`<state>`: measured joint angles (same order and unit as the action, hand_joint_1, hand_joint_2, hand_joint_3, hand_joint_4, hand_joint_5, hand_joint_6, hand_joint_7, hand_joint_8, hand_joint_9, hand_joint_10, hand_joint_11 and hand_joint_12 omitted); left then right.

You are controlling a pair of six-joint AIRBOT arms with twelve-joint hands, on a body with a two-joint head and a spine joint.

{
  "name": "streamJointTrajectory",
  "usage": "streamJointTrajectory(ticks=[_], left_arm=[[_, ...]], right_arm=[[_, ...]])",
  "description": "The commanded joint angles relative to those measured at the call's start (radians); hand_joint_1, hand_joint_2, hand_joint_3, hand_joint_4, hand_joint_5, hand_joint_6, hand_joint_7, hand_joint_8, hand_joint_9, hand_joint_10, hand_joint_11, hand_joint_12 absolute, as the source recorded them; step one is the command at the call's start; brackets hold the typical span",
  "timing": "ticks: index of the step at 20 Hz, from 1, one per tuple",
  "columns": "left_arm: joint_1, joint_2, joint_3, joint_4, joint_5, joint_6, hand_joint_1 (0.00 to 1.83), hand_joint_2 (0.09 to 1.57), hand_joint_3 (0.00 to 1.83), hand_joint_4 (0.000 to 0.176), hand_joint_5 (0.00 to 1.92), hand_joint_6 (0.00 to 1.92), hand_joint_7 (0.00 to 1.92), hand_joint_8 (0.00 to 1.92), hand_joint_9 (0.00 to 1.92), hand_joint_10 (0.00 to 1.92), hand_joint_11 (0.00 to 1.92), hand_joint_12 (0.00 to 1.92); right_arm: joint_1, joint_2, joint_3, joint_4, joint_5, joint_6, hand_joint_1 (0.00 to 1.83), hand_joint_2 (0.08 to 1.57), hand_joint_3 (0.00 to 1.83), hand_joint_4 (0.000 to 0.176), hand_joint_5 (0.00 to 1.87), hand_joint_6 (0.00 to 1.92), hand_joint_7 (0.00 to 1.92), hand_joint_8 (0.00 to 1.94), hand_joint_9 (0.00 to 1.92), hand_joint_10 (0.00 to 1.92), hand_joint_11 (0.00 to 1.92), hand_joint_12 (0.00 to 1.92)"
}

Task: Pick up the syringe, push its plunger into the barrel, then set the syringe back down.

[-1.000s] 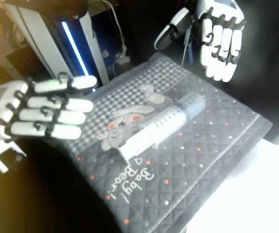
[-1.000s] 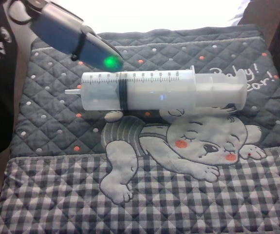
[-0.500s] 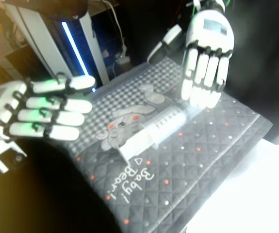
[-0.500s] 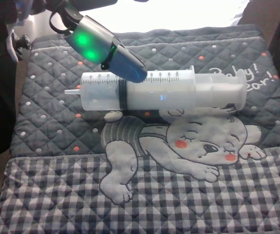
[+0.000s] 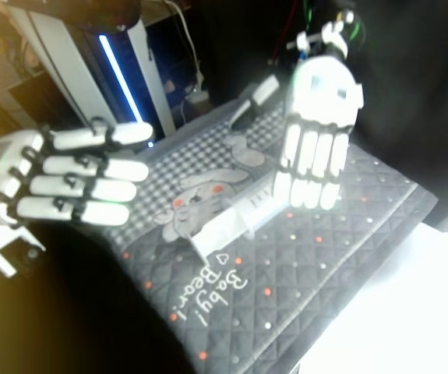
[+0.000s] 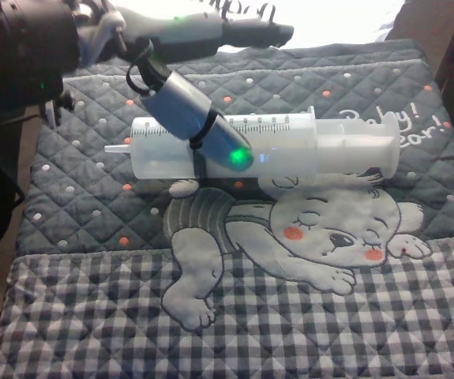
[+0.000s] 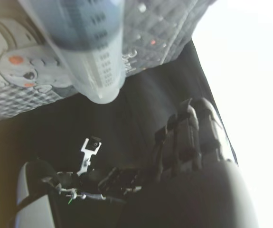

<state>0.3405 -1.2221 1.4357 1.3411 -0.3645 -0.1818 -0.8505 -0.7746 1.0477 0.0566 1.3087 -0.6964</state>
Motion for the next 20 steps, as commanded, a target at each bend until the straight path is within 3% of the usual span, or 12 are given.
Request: streamJointTrajectory(ticks=[1, 4, 5, 7, 9, 11, 12, 14, 15, 16, 18, 20], left_arm=[[-0.004, -0.011, 0.002, -0.024, -0.009, -0.019, 0.49, 0.69, 0.0, 0.005, 0.0, 0.0, 0.17, 0.0, 0.19, 0.0, 0.01, 0.41], [0.019, -0.033, 0.012, -0.012, 0.01, -0.019, 0.47, 0.67, 0.0, 0.0, 0.05, 0.0, 0.23, 0.01, 0.24, 0.0, 0.0, 0.66], [0.025, -0.039, 0.016, -0.011, 0.013, -0.019, 0.48, 0.67, 0.0, 0.011, 0.04, 0.0, 0.23, 0.01, 0.24, 0.0, 0.0, 0.68], [0.031, -0.05, 0.021, 0.009, 0.028, -0.019, 0.47, 0.68, 0.0, 0.017, 0.02, 0.0, 0.22, 0.0, 0.24, 0.0, 0.0, 0.69], [0.036, -0.057, 0.021, 0.027, 0.039, -0.019, 0.51, 0.71, 0.0, 0.0, 0.07, 0.01, 0.25, 0.0, 0.28, 0.01, 0.0, 0.79], [0.043, -0.063, 0.021, 0.04, 0.046, -0.019, 0.51, 0.69, 0.0, 0.0, 0.13, 0.0, 0.3, 0.01, 0.33, 0.01, 0.0, 0.9], [0.047, -0.067, 0.021, 0.049, 0.051, -0.02, 0.52, 0.69, 0.0, 0.0, 0.1, 0.0, 0.27, 0.0, 0.31, 0.0, 0.0, 0.86], [0.053, -0.074, 0.024, 0.063, 0.059, -0.02, 0.49, 0.7, 0.0, 0.0, 0.1, 0.0, 0.27, 0.0, 0.32, 0.0, 0.0, 0.9], [0.059, -0.081, 0.027, 0.078, 0.066, -0.02, 0.48, 0.71, 0.0, 0.01, 0.07, 0.0, 0.23, 0.0, 0.26, 0.0, 0.0, 0.81], [0.06, -0.082, 0.027, 0.08, 0.067, -0.02, 0.52, 0.71, 0.0, 0.0, 0.07, 0.0, 0.21, 0.0, 0.23, 0.0, 0.0, 0.75], [0.064, -0.09, 0.031, 0.097, 0.081, -0.021, 0.51, 0.72, 0.0, 0.0, 0.12, 0.0, 0.27, 0.0, 0.31, 0.01, 0.0, 0.86], [0.069, -0.096, 0.036, 0.104, 0.09, -0.022, 0.49, 0.74, 0.0, 0.0, 0.12, 0.0, 0.27, 0.0, 0.3, 0.01, 0.0, 0.8]], right_arm=[[0.011, 0.006, 0.0, 0.027, 0.123, 0.005, 0.49, 0.63, 0.0, 0.116, 0.0, 0.0, 0.09, 0.01, 0.07, 0.01, 0.11, 0.06], [0.011, 0.006, 0.0, 0.027, 0.124, 0.005, 0.5, 0.64, 0.0, 0.108, 0.0, 0.0, 0.09, 0.0, 0.07, 0.01, 0.11, 0.06], [0.011, 0.005, 0.0, 0.027, 0.124, 0.005, 0.51, 0.63, 0.0, 0.121, 0.0, 0.0, 0.09, 0.0, 0.07, 0.01, 0.1, 0.06], [0.011, 0.004, 0.0, 0.027, 0.124, 0.005, 0.52, 0.63, 0.0, 0.119, 0.0, 0.0, 0.09, 0.0, 0.07, 0.0, 0.1, 0.06], [0.013, 0.002, 0.0, 0.027, 0.125, 0.005, 0.52, 0.64, 0.0, 0.121, 0.0, 0.0, 0.08, 0.0, 0.07, 0.0, 0.1, 0.06], [0.014, 0.001, 0.0, 0.027, 0.125, 0.005, 0.51, 0.63, 0.0, 0.123, 0.0, 0.0, 0.09, 0.0, 0.08, 0.01, 0.11, 0.06], [0.014, 0.001, 0.0, 0.027, 0.125, 0.005, 0.53, 0.64, 0.0, 0.116, 0.0, 0.0, 0.1, 0.0, 0.07, 0.0, 0.1, 0.05], [0.014, 0.001, 0.0, 0.027, 0.125, 0.005, 0.53, 0.64, 0.0, 0.122, 0.0, 0.0, 0.1, 0.0, 0.07, 0.0, 0.1, 0.05], [0.015, 0.0, 0.0, 0.026, 0.125, 0.005, 0.53, 0.65, 0.01, 0.112, 0.0, 0.0, 0.09, 0.0, 0.07, 0.0, 0.1, 0.05], [0.015, 0.0, 0.0, 0.026, 0.125, 0.005, 0.52, 0.65, 0.01, 0.112, 0.0, 0.0, 0.09, 0.0, 0.06, 0.0, 0.1, 0.05], [0.016, -0.001, -0.001, 0.026, 0.125, 0.005, 0.51, 0.65, 0.01, 0.105, 0.0, 0.0, 0.1, 0.0, 0.07, 0.0, 0.11, 0.05], [0.018, -0.001, -0.002, 0.026, 0.125, 0.005, 0.5, 0.65, 0.0, 0.102, 0.0, 0.0, 0.1, 0.0, 0.08, 0.01, 0.12, 0.06]])
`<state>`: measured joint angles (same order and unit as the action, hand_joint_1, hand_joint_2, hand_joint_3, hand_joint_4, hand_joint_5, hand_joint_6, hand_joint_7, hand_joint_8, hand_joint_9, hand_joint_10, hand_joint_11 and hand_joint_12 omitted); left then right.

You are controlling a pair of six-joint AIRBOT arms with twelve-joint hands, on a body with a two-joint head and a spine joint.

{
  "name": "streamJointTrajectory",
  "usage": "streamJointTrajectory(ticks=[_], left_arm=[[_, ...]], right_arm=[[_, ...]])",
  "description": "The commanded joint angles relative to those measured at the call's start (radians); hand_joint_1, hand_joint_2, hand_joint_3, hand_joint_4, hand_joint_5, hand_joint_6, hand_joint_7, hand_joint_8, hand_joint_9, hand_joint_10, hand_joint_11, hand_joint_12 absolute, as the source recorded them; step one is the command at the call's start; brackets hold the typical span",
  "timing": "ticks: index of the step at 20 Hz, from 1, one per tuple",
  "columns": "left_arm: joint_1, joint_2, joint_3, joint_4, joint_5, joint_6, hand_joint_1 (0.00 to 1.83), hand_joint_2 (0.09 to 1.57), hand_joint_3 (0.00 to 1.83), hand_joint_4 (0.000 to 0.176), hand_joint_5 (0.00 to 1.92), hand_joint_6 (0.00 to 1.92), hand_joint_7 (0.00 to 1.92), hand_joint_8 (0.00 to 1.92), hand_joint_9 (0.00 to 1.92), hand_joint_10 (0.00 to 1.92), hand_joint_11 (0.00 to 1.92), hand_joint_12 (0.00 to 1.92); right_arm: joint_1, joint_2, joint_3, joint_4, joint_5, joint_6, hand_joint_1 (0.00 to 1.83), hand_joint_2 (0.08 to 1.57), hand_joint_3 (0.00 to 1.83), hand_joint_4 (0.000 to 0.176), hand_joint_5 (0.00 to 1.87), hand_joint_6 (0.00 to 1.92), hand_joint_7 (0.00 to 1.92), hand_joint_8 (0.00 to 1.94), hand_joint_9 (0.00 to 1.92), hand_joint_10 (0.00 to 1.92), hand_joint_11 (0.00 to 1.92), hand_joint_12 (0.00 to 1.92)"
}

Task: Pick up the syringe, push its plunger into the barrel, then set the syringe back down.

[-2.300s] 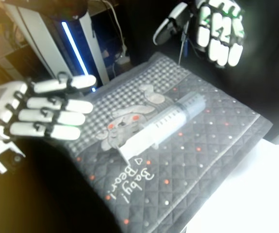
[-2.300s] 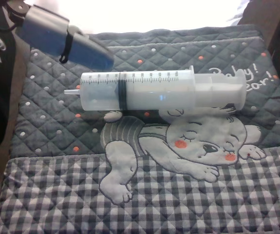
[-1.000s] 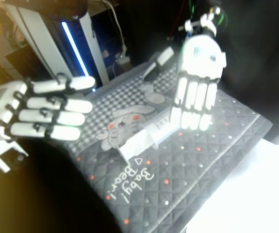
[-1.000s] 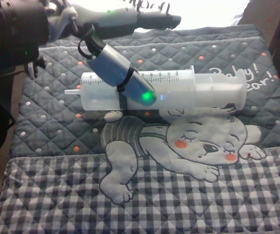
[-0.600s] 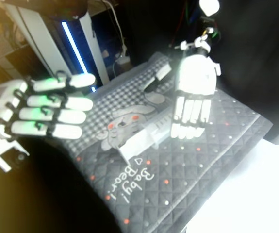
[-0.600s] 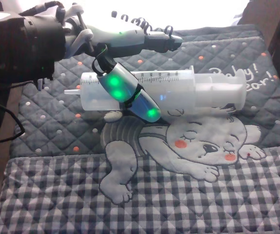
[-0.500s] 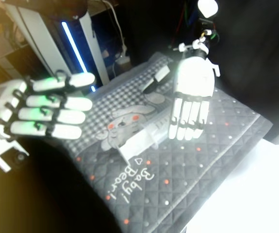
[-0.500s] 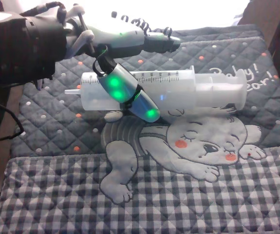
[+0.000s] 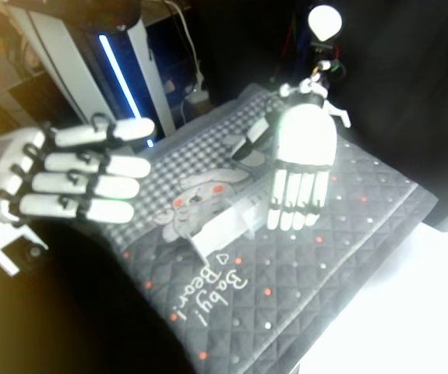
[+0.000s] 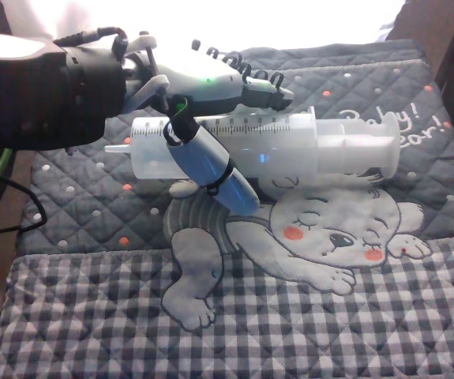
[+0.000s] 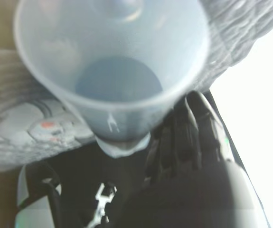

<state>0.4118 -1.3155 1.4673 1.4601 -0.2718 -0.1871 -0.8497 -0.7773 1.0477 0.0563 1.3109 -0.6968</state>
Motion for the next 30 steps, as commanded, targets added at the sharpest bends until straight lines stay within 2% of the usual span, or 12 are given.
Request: streamJointTrajectory(ticks=[1, 8, 12, 14, 16, 17, 18, 19, 20, 21, 24, 30], left_arm=[[0.001, -0.006, 0.008, -0.011, 0.002, -0.017, 0.51, 0.75, 0.0, 0.0, 0.11, 0.0, 0.25, 0.0, 0.27, 0.0, 0.0, 0.75], [0.011, -0.04, 0.059, 0.116, 0.014, -0.156, 0.53, 0.72, 0.0, 0.0, 0.14, 0.0, 0.29, 0.0, 0.31, 0.01, 0.0, 0.87], [0.014, -0.041, 0.059, 0.117, 0.013, -0.159, 0.66, 0.74, 0.0, 0.0, 0.15, 0.0, 0.24, 0.0, 0.26, 0.0, 0.0, 0.84], [0.015, -0.044, 0.062, 0.118, 0.014, -0.16, 0.86, 0.82, 0.0, 0.0, 0.36, 0.01, 0.41, 0.01, 0.42, 0.02, 0.09, 0.87], [0.015, -0.053, 0.078, 0.118, 0.022, -0.165, 1.01, 0.92, 0.0, 0.0, 0.82, 0.07, 0.83, 0.05, 0.79, 0.09, 0.32, 1.06], [0.015, -0.055, 0.083, 0.119, 0.025, -0.17, 1.15, 1.13, 0.0, 0.016, 0.88, 0.91, 0.84, 1.02, 0.92, 0.73, 0.46, 1.67], [0.013, -0.062, 0.104, 0.148, 0.026, -0.224, 1.17, 1.2, 0.0, 0.028, 0.82, 1.26, 0.79, 1.31, 0.82, 1.46, 0.58, 1.86], [0.012, -0.066, 0.115, 0.151, 0.025, -0.241, 1.55, 1.11, 0.0, 0.0, 0.87, 1.79, 0.92, 1.8, 0.99, 1.83, 0.96, 1.91], [0.009, -0.067, 0.125, 0.144, 0.028, -0.244, 1.55, 1.11, 0.0, 0.0, 0.87, 1.79, 0.92, 1.8, 0.99, 1.83, 0.96, 1.91], [0.004, -0.066, 0.126, 0.147, 0.035, -0.244, 1.65, 1.13, 0.0, 0.098, 0.77, 1.92, 0.95, 1.92, 1.12, 1.92, 1.21, 1.92], [-0.014, -0.055, 0.129, 0.15, 0.053, -0.243, 1.67, 1.09, 0.0, 0.102, 0.88, 1.92, 1.16, 1.92, 1.37, 1.92, 1.48, 1.92], [-0.034, -0.019, 0.128, -0.102, 0.047, -0.053, 1.57, 1.15, 0.0, 0.106, 1.16, 1.92, 1.41, 1.92, 1.53, 1.92, 1.56, 1.92]], right_arm=[[0.019, 0.002, -0.002, 0.026, 0.123, 0.005, 0.5, 0.66, 0.01, 0.098, 0.0, 0.0, 0.1, 0.0, 0.08, 0.0, 0.12, 0.05], [0.02, 0.002, -0.003, 0.022, 0.123, 0.009, 0.49, 0.66, 0.0, 0.093, 0.0, 0.0, 0.1, 0.0, 0.08, 0.0, 0.12, 0.05], [0.02, 0.003, -0.003, 0.021, 0.123, 0.011, 0.51, 0.64, 0.0, 0.114, 0.01, 0.0, 0.11, 0.0, 0.09, 0.01, 0.12, 0.05], [0.02, 0.003, -0.003, 0.02, 0.123, 0.014, 0.49, 0.65, 0.0, 0.107, 0.01, 0.0, 0.1, 0.0, 0.09, 0.01, 0.12, 0.05], [0.02, 0.003, -0.003, 0.02, 0.123, 0.014, 0.49, 0.65, 0.0, 0.109, 0.01, 0.0, 0.1, 0.0, 0.09, 0.0, 0.12, 0.05], [0.02, 0.003, -0.003, 0.02, 0.124, 0.014, 0.49, 0.65, 0.0, 0.101, 0.01, 0.0, 0.1, 0.0, 0.1, 0.01, 0.13, 0.05], [0.02, 0.003, -0.003, 0.02, 0.124, 0.014, 0.48, 0.66, 0.0, 0.096, 0.01, 0.0, 0.1, 0.0, 0.1, 0.01, 0.13, 0.05], [0.02, 0.003, -0.003, 0.02, 0.124, 0.014, 0.48, 0.66, 0.0, 0.106, 0.01, 0.0, 0.11, 0.0, 0.1, 0.01, 0.14, 0.06], [0.02, 0.003, -0.003, 0.02, 0.124, 0.014, 0.48, 0.66, 0.0, 0.106, 0.01, 0.0, 0.11, 0.0, 0.1, 0.01, 0.14, 0.06], [0.02, 0.003, -0.003, 0.02, 0.124, 0.014, 0.49, 0.64, 0.0, 0.116, 0.03, 0.01, 0.11, 0.01, 0.1, 0.01, 0.14, 0.05], [0.02, 0.003, -0.003, 0.02, 0.125, 0.014, 0.51, 0.62, 0.0, 0.131, 0.03, 0.0, 0.1, 0.0, 0.06, 0.0, 0.1, 0.04], [0.02, 0.003, -0.002, 0.02, 0.128, 0.014, 0.41, 0.66, 0.01, 0.114, 0.02, 0.0, 0.13, 0.01, 0.1, 0.01, 0.12, 0.04]])
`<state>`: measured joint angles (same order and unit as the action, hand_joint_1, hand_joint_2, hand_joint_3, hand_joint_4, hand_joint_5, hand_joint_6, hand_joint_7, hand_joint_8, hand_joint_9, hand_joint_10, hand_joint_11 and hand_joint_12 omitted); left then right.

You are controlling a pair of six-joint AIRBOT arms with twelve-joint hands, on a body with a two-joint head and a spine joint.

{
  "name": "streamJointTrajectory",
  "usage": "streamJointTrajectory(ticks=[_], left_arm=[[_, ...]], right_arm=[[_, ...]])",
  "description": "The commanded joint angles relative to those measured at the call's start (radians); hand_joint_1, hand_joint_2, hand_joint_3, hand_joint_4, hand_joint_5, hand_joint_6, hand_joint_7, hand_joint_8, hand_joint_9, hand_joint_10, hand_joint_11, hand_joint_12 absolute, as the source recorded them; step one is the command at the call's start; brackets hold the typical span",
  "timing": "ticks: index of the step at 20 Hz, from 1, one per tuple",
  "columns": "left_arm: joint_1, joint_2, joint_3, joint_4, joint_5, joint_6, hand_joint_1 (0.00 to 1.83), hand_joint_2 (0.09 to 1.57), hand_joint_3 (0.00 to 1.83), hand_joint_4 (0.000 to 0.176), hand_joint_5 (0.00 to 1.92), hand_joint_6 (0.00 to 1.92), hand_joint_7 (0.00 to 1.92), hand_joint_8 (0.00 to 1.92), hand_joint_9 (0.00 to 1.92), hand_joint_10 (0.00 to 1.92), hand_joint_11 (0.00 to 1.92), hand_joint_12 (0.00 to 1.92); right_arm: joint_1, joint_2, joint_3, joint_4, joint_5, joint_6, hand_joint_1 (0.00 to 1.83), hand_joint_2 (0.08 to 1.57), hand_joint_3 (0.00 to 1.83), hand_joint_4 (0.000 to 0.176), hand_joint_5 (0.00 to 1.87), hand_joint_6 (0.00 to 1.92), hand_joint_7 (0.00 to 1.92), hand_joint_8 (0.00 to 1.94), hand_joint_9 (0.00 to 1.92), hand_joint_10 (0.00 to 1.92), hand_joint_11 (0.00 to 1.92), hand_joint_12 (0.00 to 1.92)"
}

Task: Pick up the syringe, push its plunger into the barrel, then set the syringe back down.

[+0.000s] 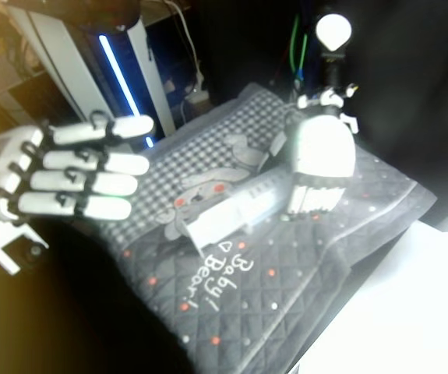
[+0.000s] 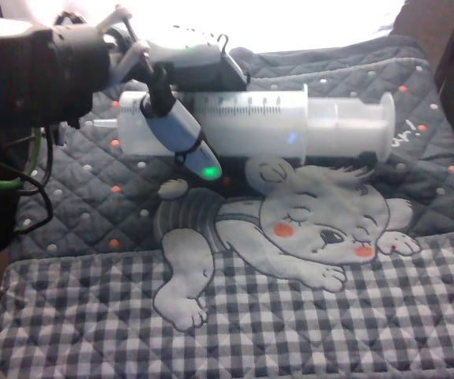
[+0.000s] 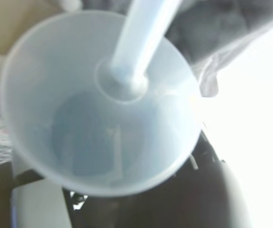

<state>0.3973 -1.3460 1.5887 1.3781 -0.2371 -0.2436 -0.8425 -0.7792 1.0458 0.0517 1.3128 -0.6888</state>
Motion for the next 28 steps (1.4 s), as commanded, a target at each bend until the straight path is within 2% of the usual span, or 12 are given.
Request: streamJointTrajectory(ticks=[1, 2, 5, 8, 10, 15, 17, 20, 22, 23, 26, 28], left_arm=[[-0.024, 0.019, 0.006, -0.078, 0.004, 0.043, 1.56, 1.15, 0.0, 0.101, 1.2, 1.92, 1.44, 1.92, 1.53, 1.92, 1.56, 1.92], [-0.03, 0.027, 0.005, -0.127, -0.008, 0.076, 1.49, 1.16, 0.02, 0.0, 1.22, 1.92, 1.45, 1.92, 1.48, 1.92, 1.27, 1.92], [-0.047, 0.058, -0.019, -0.265, -0.035, 0.194, 1.6, 1.12, 0.01, 0.0, 1.22, 1.92, 1.41, 1.92, 1.48, 1.92, 1.5, 1.92], [-0.049, 0.081, -0.03, -0.35, -0.086, 0.222, 1.58, 1.13, 0.03, 0.0, 1.15, 1.92, 1.34, 1.92, 1.4, 1.92, 1.46, 1.92], [-0.049, 0.084, -0.029, -0.374, -0.106, 0.222, 1.57, 1.14, 0.03, 0.0, 1.15, 1.92, 1.35, 1.92, 1.42, 1.92, 1.47, 1.92], [-0.054, 0.089, -0.039, -0.399, -0.146, 0.224, 1.56, 1.14, 0.04, 0.0, 1.08, 1.92, 1.3, 1.92, 1.4, 1.92, 1.47, 1.92], [-0.054, 0.089, -0.039, -0.405, -0.149, 0.224, 1.53, 1.14, 0.04, 0.0, 1.08, 1.92, 1.29, 1.92, 1.39, 1.92, 1.45, 1.92], [-0.057, 0.094, -0.038, -0.457, -0.173, 0.247, 1.57, 1.12, 0.04, 0.0, 1.15, 1.92, 1.31, 1.92, 1.42, 1.92, 1.48, 1.92], [-0.068, 0.101, -0.043, -0.469, -0.186, 0.254, 1.53, 1.16, 0.03, 0.0, 1.21, 1.92, 1.32, 1.92, 1.43, 1.92, 1.49, 1.92], [-0.071, 0.105, -0.047, -0.476, -0.189, 0.263, 1.51, 1.17, 0.03, 0.0, 1.27, 1.92, 1.34, 1.92, 1.44, 1.92, 1.5, 1.92], [-0.083, 0.122, -0.065, -0.498, -0.208, 0.284, 1.52, 1.17, 0.01, 0.0, 1.29, 1.92, 1.39, 1.92, 1.48, 1.92, 1.55, 1.92], [-0.088, 0.126, -0.069, -0.514, -0.224, 0.292, 1.53, 1.16, 0.01, 0.0, 1.29, 1.92, 1.4, 1.92, 1.48, 1.92, 1.55, 1.92]], right_arm=[[0.013, 0.004, 0.0, 0.024, 0.127, 0.006, 0.42, 0.65, 0.0, 0.112, 0.03, 0.0, 0.13, 0.01, 0.1, 0.01, 0.12, 0.04], [0.013, 0.004, 0.0, 0.024, 0.127, 0.006, 0.42, 0.65, 0.0, 0.112, 0.03, 0.0, 0.13, 0.01, 0.1, 0.01, 0.12, 0.04], [0.013, 0.004, -0.001, 0.025, 0.127, 0.006, 0.46, 0.64, 0.0, 0.119, 0.04, 0.0, 0.13, 0.01, 0.09, 0.0, 0.11, 0.04], [0.013, 0.004, -0.001, 0.025, 0.127, 0.006, 0.43, 0.66, 0.01, 0.093, 0.02, 0.0, 0.14, 0.01, 0.1, 0.01, 0.14, 0.05], [0.013, 0.004, -0.001, 0.025, 0.127, 0.006, 0.43, 0.66, 0.01, 0.086, 0.01, 0.0, 0.14, 0.01, 0.1, 0.01, 0.14, 0.05], [0.013, 0.004, 0.0, 0.025, 0.127, 0.006, 0.43, 0.66, 0.0, 0.094, 0.02, 0.0, 0.15, 0.01, 0.12, 0.01, 0.14, 0.05], [0.013, 0.004, 0.001, 0.025, 0.127, 0.006, 0.43, 0.64, 0.0, 0.106, 0.03, 0.01, 0.15, 0.01, 0.12, 0.01, 0.13, 0.05], [0.013, 0.004, 0.001, 0.025, 0.127, 0.006, 0.45, 0.64, 0.0, 0.104, 0.04, 0.01, 0.17, 0.01, 0.12, 0.01, 0.14, 0.05], [0.013, 0.003, 0.001, 0.026, 0.128, 0.006, 0.46, 0.67, 0.01, 0.091, 0.04, 0.01, 0.17, 0.01, 0.11, 0.0, 0.13, 0.04], [0.013, 0.002, 0.001, 0.026, 0.128, 0.006, 0.44, 0.66, 0.0, 0.099, 0.04, 0.0, 0.17, 0.01, 0.11, 0.0, 0.13, 0.04], [0.013, 0.001, 0.001, 0.026, 0.128, 0.006, 0.43, 0.66, 0.0, 0.089, 0.04, 0.0, 0.16, 0.0, 0.11, 0.0, 0.14, 0.04], [0.013, 0.0, 0.003, 0.027, 0.128, 0.006, 0.43, 0.66, 0.0, 0.097, 0.03, 0.0, 0.15, 0.0, 0.1, 0.0, 0.12, 0.04]])
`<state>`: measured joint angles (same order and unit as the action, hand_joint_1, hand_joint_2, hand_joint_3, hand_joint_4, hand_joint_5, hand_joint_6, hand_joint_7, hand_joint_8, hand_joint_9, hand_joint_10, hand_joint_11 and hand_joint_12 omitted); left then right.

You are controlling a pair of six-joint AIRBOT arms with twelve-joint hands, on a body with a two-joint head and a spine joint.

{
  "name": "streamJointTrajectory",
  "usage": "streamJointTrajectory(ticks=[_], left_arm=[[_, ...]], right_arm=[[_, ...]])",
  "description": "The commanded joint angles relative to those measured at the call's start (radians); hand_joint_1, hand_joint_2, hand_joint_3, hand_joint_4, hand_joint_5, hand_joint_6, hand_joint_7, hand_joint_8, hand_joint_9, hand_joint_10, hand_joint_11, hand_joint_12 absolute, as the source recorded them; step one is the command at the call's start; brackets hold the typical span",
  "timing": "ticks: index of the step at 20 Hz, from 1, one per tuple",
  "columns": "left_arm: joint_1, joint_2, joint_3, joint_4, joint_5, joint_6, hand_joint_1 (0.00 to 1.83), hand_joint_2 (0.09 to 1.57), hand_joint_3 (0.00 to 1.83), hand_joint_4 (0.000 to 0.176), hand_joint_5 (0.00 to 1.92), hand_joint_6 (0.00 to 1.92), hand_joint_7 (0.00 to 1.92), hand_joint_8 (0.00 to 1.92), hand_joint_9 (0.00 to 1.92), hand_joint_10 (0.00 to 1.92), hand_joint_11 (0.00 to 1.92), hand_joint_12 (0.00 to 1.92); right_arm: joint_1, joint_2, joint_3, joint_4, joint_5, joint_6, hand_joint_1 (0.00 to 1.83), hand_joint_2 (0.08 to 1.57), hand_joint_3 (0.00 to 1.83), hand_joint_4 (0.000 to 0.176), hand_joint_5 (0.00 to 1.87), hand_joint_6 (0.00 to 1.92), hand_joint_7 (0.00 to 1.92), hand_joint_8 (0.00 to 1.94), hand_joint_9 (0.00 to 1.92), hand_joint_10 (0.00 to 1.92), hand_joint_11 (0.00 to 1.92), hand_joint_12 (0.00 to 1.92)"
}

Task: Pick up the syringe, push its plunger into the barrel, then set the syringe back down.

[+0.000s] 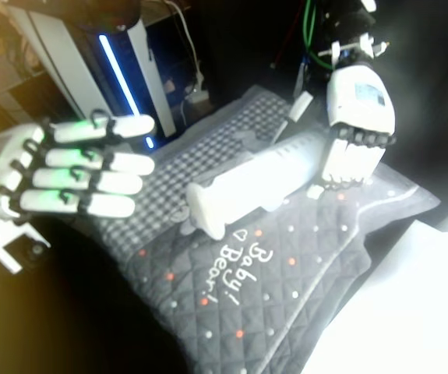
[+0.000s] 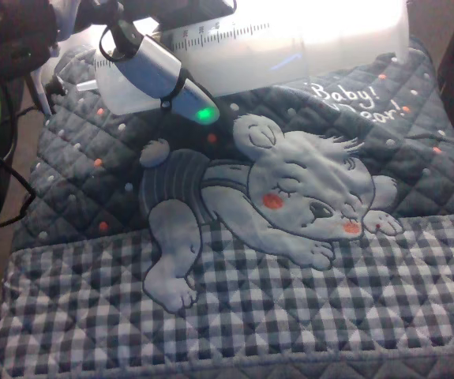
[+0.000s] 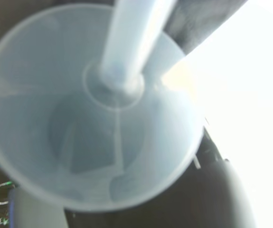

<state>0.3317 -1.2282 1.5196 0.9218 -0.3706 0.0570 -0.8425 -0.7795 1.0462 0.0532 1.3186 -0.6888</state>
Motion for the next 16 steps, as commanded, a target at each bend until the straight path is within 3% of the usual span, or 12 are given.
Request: streamJointTrajectory(ticks=[1, 2, 5, 6, 7, 8, 9, 11, 12, 14, 15, 16], left_arm=[[-0.025, 0.011, -0.002, -0.064, -0.099, -0.009, 1.54, 1.16, 0.01, 0.0, 1.28, 1.92, 1.4, 1.92, 1.48, 1.92, 1.56, 1.92], [-0.026, 0.013, -0.005, -0.066, -0.104, -0.009, 1.55, 1.16, 0.01, 0.0, 1.27, 1.92, 1.39, 1.92, 1.48, 1.92, 1.55, 1.92], [-0.026, 0.015, -0.007, -0.057, -0.097, -0.008, 1.5, 1.17, 0.01, 0.0, 1.26, 1.92, 1.41, 1.92, 1.49, 1.92, 1.56, 1.92], [-0.024, 0.015, -0.008, -0.053, -0.096, -0.008, 1.49, 1.17, 0.01, 0.0, 1.25, 1.92, 1.4, 1.92, 1.49, 1.92, 1.55, 1.92], [-0.021, 0.015, -0.008, -0.053, -0.097, -0.008, 1.5, 1.17, 0.01, 0.0, 1.23, 1.92, 1.36, 1.92, 1.45, 1.92, 1.53, 1.92], [-0.019, 0.015, -0.009, -0.048, -0.098, -0.008, 1.47, 1.17, 0.01, 0.0, 1.2, 1.92, 1.33, 1.92, 1.43, 1.92, 1.52, 1.92], [-0.019, 0.015, -0.012, -0.035, -0.093, -0.008, 1.44, 1.19, 0.02, 0.0, 1.19, 1.92, 1.31, 1.92, 1.41, 1.92, 1.5, 1.92], [-0.02, 0.015, -0.019, -0.016, -0.086, -0.008, 1.4, 1.2, 0.02, 0.0, 1.08, 1.92, 1.19, 1.92, 1.32, 1.92, 1.41, 1.92], [-0.021, 0.015, -0.02, -0.014, -0.086, -0.008, 1.41, 1.21, 0.0, 0.0, 1.03, 1.92, 1.14, 1.92, 1.28, 1.92, 1.39, 1.92], [-0.021, 0.015, -0.021, -0.014, -0.087, -0.008, 1.36, 1.23, 0.0, 0.0, 0.98, 1.92, 1.05, 1.92, 1.21, 1.92, 1.32, 1.92], [-0.021, 0.015, -0.021, -0.014, -0.086, -0.008, 1.31, 1.25, 0.0, 0.055, 0.93, 1.92, 1.02, 1.92, 1.19, 1.92, 1.3, 1.92], [-0.021, 0.015, -0.02, -0.014, -0.085, -0.008, 1.3, 1.26, 0.0, 0.084, 0.91, 1.92, 1.01, 1.92, 1.18, 1.92, 1.3, 1.92]], right_arm=[[0.013, 0.001, 0.002, 0.025, 0.123, 0.006, 0.42, 0.67, 0.0, 0.09, 0.02, 0.0, 0.14, 0.0, 0.11, 0.0, 0.12, 0.04], [0.013, 0.001, 0.002, 0.026, 0.123, 0.006, 0.42, 0.67, 0.0, 0.088, 0.02, 0.0, 0.14, 0.0, 0.11, 0.0, 0.13, 0.04], [0.013, -0.001, 0.003, 0.025, 0.123, 0.006, 0.43, 0.65, 0.0, 0.105, 0.03, 0.0, 0.16, 0.01, 0.11, 0.0, 0.15, 0.05], [0.013, -0.001, 0.003, 0.025, 0.123, 0.006, 0.44, 0.65, 0.0, 0.097, 0.03, 0.0, 0.16, 0.0, 0.1, 0.0, 0.13, 0.04], [0.013, -0.001, 0.003, 0.025, 0.124, 0.006, 0.4, 0.67, 0.01, 0.077, 0.02, 0.0, 0.17, 0.01, 0.11, 0.0, 0.15, 0.05], [0.013, -0.001, 0.003, 0.025, 0.124, 0.006, 0.42, 0.65, 0.0, 0.102, 0.03, 0.0, 0.17, 0.01, 0.11, 0.0, 0.14, 0.04], [0.013, -0.001, 0.003, 0.025, 0.124, 0.006, 0.41, 0.65, 0.0, 0.106, 0.03, 0.01, 0.17, 0.01, 0.11, 0.0, 0.14, 0.04], [0.013, -0.001, 0.003, 0.025, 0.124, 0.006, 0.41, 0.65, 0.0, 0.106, 0.02, 0.0, 0.17, 0.0, 0.11, 0.0, 0.13, 0.04], [0.013, -0.001, 0.003, 0.025, 0.124, 0.006, 0.41, 0.67, 0.0, 0.094, 0.02, 0.0, 0.16, 0.0, 0.11, 0.0, 0.13, 0.04], [0.013, -0.001, 0.003, 0.025, 0.124, 0.006, 0.4, 0.66, 0.0, 0.099, 0.03, 0.0, 0.16, 0.0, 0.12, 0.01, 0.14, 0.04], [0.013, -0.001, 0.003, 0.025, 0.125, 0.006, 0.4, 0.66, 0.0, 0.106, 0.03, 0.01, 0.17, 0.0, 0.12, 0.01, 0.14, 0.04], [0.013, -0.001, 0.003, 0.025, 0.125, 0.006, 0.41, 0.66, 0.0, 0.107, 0.04, 0.01, 0.17, 0.0, 0.13, 0.01, 0.14, 0.04]])
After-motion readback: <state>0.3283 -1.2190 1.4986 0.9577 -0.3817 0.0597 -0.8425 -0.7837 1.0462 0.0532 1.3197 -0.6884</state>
